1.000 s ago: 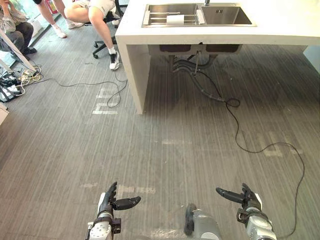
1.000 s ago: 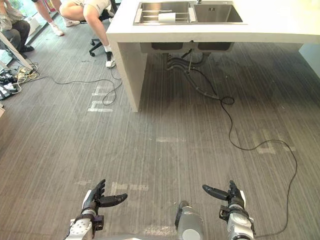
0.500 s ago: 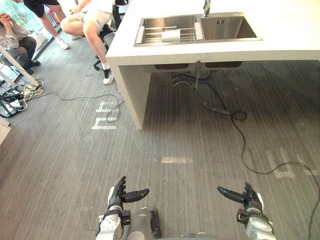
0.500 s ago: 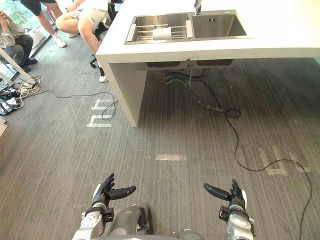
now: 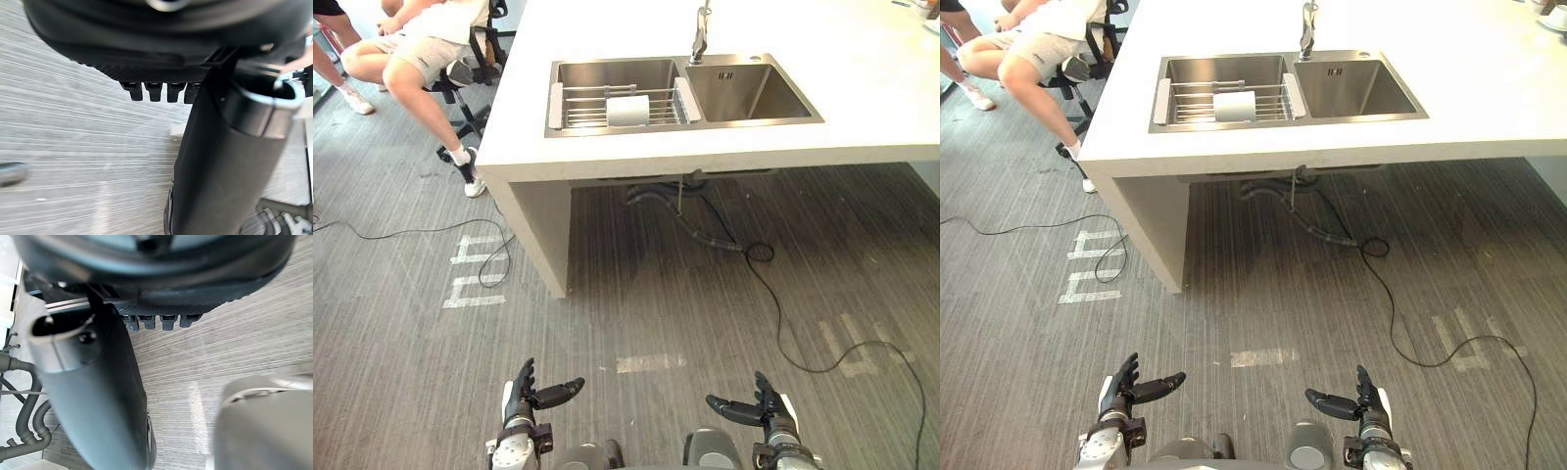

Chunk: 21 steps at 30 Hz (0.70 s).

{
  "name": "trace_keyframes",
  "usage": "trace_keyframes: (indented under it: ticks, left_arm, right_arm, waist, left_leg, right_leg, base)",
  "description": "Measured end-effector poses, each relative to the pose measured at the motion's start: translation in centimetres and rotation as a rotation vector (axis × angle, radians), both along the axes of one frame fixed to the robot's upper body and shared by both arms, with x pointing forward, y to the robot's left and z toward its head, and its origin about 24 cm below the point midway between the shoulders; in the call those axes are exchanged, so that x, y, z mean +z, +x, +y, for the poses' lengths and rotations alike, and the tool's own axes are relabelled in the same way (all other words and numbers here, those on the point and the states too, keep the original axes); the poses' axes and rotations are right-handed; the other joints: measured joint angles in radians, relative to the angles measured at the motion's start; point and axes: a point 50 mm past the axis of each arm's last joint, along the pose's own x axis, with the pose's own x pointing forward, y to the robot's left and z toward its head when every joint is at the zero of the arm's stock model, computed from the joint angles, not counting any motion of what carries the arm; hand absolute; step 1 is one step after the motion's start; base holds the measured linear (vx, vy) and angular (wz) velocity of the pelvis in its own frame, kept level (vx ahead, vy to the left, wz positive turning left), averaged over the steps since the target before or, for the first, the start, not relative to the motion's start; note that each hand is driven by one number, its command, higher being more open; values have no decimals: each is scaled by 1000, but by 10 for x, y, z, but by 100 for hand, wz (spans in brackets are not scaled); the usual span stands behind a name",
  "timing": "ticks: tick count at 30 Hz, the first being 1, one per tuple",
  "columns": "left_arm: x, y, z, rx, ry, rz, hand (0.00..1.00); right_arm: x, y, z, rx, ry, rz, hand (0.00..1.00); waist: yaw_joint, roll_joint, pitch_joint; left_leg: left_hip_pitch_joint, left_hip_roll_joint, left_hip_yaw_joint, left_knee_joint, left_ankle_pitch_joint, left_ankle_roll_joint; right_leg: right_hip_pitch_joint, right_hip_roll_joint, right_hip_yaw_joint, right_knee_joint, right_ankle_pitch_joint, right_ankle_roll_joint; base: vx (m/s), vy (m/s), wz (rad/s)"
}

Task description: Walk over to the sink, pick up the cup, carry it to the dishwasher, place the cup inside the dishwasher, then close the dishwasher door

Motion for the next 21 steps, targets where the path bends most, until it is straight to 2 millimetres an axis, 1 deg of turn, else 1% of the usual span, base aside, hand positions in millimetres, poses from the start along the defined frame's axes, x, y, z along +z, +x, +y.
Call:
trace_keyframes:
  ticks: [1,2,3,4,5,6,7,8,9,10,11,12,13,14,15,16,17,18,19,20,21]
  left_arm:
    - [1,3,0,1,3,-10,100]
    - [1,1,2,2,8,-13,100]
    - [1,1,1,2,7,-12,100]
    - [-3,0,-6,12,-20,0,100]
    - [-3,-1,-8,16,-27,-1,100]
    - [-3,-1,-9,20,-30,-1,100]
    - [-3,0,-11,24,-41,-5,100]
    - [-3,2,-15,40,-62,-19,100]
    - [-1,4,-17,51,-76,-30,100]
    - [1,2,-18,58,-83,-45,100]
    - [5,3,-18,63,-85,-73,100]
    - [9,5,-18,70,-88,-97,100]
    - [21,11,-16,77,-85,-162,100]
    - [32,16,-14,91,-80,-222,100]
    - [45,22,-11,110,-72,-288,100]
    - [58,26,-8,130,-60,-351,100]
    - [79,34,-3,171,-44,-455,100]
    - [87,36,-2,191,-43,-497,100]
    - [101,37,2,224,-32,-559,100]
    - [118,36,7,254,8,-635,100]
    - [130,34,14,272,54,-685,100]
  right_arm:
    - [0,0,2,7,2,1,100]
    - [-2,-5,3,14,2,10,100]
    - [-2,-9,3,15,0,16,100]
    - [-3,-11,-2,15,-16,27,100]
    - [-1,-8,-2,18,-18,16,100]
    - [-1,-6,-1,19,-17,11,100]
    - [-1,-6,0,17,-13,11,100]
    - [-2,-9,0,12,-12,22,100]
    - [-3,-12,0,9,-12,29,100]
    - [-5,-16,3,7,-3,39,100]
    - [-5,-19,3,2,-3,43,100]
    - [-5,-19,3,1,-5,40,100]
    - [-3,-17,3,-3,-10,25,100]
    - [-1,-16,3,-6,-15,14,100]
    - [0,-16,3,-11,-16,7,100]
    - [1,-17,3,-15,-16,3,100]
    - [3,-21,2,-18,-20,-1,100]
    - [4,-23,0,-22,-25,-5,100]
    - [6,-26,-1,-20,-29,-10,100]
    - [9,-32,-2,-5,-39,-10,100]
    - [8,-35,1,9,-36,2,100]
  waist:
    - [-6,2,3]
    - [-9,-9,-3]
    - [-12,-18,-7]
    - [-12,18,-16]
    - [-7,30,-21]
    - [-8,35,-22]
    - [-14,43,-22]
    - [-16,45,-17]
    - [-16,46,-15]
    - [-7,45,-10]
    - [4,38,-4]
    - [7,34,-2]
    - [13,33,-1]
    - [23,32,0]
    - [32,29,2]
    - [36,27,3]
    - [52,20,8]
    - [55,23,8]
    - [57,26,7]
    - [60,49,-2]
    - [63,42,-3]
  left_leg:
    - [27,15,-15,-11,0,-16]
    - [59,9,-20,-22,-14,-65]
    - [75,3,-31,-22,-32,-93]
    - [92,37,-47,-25,-46,-113]
    - [89,48,-66,-8,-45,-114]
    - [76,55,-74,18,-45,-116]
    - [27,72,-93,123,-47,-127]
    - [-43,97,-110,305,-25,-168]
    - [-81,115,-123,407,1,-202]
    - [-140,158,-119,585,-4,-219]
    - [-187,186,-91,692,-13,-205]
    - [-209,195,-74,716,-19,-194]
    - [-258,195,-50,710,-30,-176]
    - [-290,190,-28,672,-38,-163]
    - [-308,174,-11,603,-50,-153]
    - [-315,147,-6,517,-54,-146]
    - [-317,86,-7,332,-43,-141]
    - [-318,64,-10,257,-25,-146]
    - [-316,40,-11,142,31,-146]
    - [-300,32,-14,7,188,-133]
    - [-276,18,-7,6,228,-59]
  right_leg:
    - [-14,37,11,-151,50,-3]
    - [-7,61,42,-316,184,-20]
    - [-5,68,69,-319,320,-38]
    - [-6,83,57,-261,271,-69]
    - [-16,91,54,-239,229,-66]
    - [-16,91,46,-231,211,-66]
    - [2,93,27,-233,184,-73]
    - [58,97,0,-262,164,-73]
    - [97,103,-13,-286,162,-77]
    - [180,117,-36,-335,156,-86]
    - [248,125,-49,-380,153,-91]
    - [274,127,-53,-403,152,-93]
    - [312,127,-59,-444,150,-96]
    - [332,125,-59,-470,153,-92]
    - [347,119,-59,-485,160,-80]
    - [363,107,-63,-497,160,-80]
    - [387,83,-62,-518,160,-79]
    - [397,76,-63,-527,160,-79]
    - [413,68,-61,-537,154,-69]
    - [436,73,-52,-539,130,-30]
    - [458,64,-44,-538,109,-4]
  base:
    - [395,-179,47]
    - [401,-189,58]
    - [435,-201,47]
    - [509,-258,20]
    - [494,-272,7]
    - [447,-293,19]
    - [279,-212,50]
    - [348,-252,60]
    - [348,-204,58]
    - [393,-209,42]
    - [297,-143,32]
    - [261,-117,24]
    - [202,-69,13]
    - [279,-40,10]
    - [304,28,6]
    - [378,86,6]
    - [319,115,6]
    - [324,160,1]
    - [340,203,-4]
    - [359,222,-12]
    - [443,242,-5]
